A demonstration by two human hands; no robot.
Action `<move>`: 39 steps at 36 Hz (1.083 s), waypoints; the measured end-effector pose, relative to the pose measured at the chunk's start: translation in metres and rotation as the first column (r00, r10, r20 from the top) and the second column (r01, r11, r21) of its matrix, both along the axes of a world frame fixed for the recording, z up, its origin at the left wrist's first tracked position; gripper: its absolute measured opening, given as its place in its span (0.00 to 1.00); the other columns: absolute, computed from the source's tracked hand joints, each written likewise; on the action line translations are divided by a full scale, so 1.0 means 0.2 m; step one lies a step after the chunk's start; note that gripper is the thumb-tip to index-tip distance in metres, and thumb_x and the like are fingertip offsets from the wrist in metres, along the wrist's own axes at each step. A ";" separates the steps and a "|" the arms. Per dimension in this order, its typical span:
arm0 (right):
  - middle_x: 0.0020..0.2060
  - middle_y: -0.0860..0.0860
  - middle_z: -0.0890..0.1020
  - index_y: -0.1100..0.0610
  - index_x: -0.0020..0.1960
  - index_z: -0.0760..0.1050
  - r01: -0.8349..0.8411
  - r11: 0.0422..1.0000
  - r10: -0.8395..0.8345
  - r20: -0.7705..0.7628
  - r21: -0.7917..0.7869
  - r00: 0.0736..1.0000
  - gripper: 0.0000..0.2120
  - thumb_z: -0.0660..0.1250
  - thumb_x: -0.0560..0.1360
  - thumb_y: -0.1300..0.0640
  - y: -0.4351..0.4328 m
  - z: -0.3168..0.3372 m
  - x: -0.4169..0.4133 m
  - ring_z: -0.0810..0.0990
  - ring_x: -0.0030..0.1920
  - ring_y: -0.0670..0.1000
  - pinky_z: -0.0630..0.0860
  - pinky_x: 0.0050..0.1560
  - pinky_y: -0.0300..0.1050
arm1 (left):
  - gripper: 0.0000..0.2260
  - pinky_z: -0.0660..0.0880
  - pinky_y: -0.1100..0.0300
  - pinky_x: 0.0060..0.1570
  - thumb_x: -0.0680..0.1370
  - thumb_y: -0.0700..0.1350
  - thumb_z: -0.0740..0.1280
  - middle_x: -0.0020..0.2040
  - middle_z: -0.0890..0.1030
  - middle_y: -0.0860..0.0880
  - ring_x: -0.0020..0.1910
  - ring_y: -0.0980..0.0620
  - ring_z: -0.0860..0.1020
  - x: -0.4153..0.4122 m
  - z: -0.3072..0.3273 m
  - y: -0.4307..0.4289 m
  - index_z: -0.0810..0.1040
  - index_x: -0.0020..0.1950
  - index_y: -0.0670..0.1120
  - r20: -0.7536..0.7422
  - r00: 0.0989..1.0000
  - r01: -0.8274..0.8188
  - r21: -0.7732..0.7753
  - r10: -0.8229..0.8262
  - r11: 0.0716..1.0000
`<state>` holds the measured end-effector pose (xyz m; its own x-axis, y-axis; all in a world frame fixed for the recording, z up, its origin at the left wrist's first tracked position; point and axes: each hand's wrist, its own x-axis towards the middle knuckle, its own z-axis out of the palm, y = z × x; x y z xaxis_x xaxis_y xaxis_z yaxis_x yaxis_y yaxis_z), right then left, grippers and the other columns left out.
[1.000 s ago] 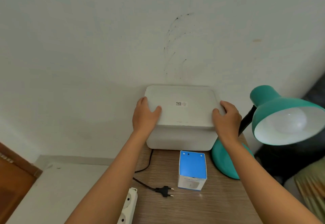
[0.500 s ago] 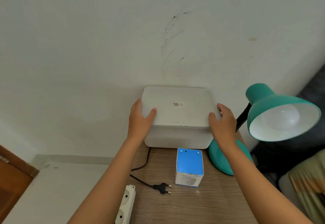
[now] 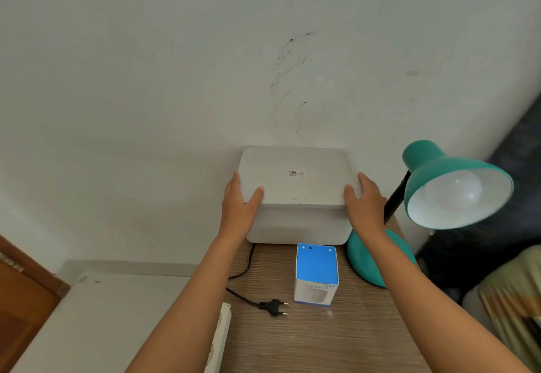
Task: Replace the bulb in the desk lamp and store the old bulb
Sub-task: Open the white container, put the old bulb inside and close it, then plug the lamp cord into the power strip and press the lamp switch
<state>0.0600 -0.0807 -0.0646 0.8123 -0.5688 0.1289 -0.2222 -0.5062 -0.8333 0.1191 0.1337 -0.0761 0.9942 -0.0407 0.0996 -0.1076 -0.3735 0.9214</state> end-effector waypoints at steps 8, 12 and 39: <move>0.73 0.59 0.63 0.62 0.73 0.57 -0.031 0.999 0.029 -0.043 -0.039 0.999 0.25 0.56 0.79 0.56 -0.01 0.03 0.00 0.61 0.73 0.57 0.56 0.72 0.46 | 0.32 0.56 0.57 0.72 0.79 0.50 0.63 0.76 0.57 0.47 0.74 0.50 0.58 0.00 -0.01 0.00 0.51 0.77 0.45 0.001 1.000 0.005 0.010 -0.005 1.000; 0.73 0.59 0.63 0.63 0.74 0.56 -0.049 0.998 0.045 -0.085 -0.042 0.995 0.25 0.56 0.79 0.56 -0.01 0.06 -0.01 0.61 0.73 0.57 0.56 0.72 0.48 | 0.32 0.56 0.56 0.72 0.79 0.52 0.62 0.76 0.56 0.47 0.74 0.50 0.57 0.00 0.01 0.02 0.50 0.77 0.45 -0.017 0.999 0.040 0.057 -0.039 0.998; 0.61 0.57 0.76 0.61 0.64 0.71 -0.552 0.797 0.540 -0.120 -0.245 0.833 0.17 0.62 0.75 0.62 0.72 -0.16 -0.48 0.73 0.63 0.55 0.67 0.62 0.43 | 0.31 0.60 0.61 0.64 0.78 0.57 0.62 0.73 0.61 0.47 0.72 0.49 0.61 -0.84 -0.26 0.57 0.57 0.74 0.42 -0.111 0.991 0.109 0.414 -0.069 0.904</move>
<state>-0.0369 0.0636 -0.0960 0.9859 0.0200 0.1660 0.1248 -0.7485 -0.6513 -0.0482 0.2472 -0.1280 0.9884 -0.1472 -0.0375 -0.0810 -0.7197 0.6895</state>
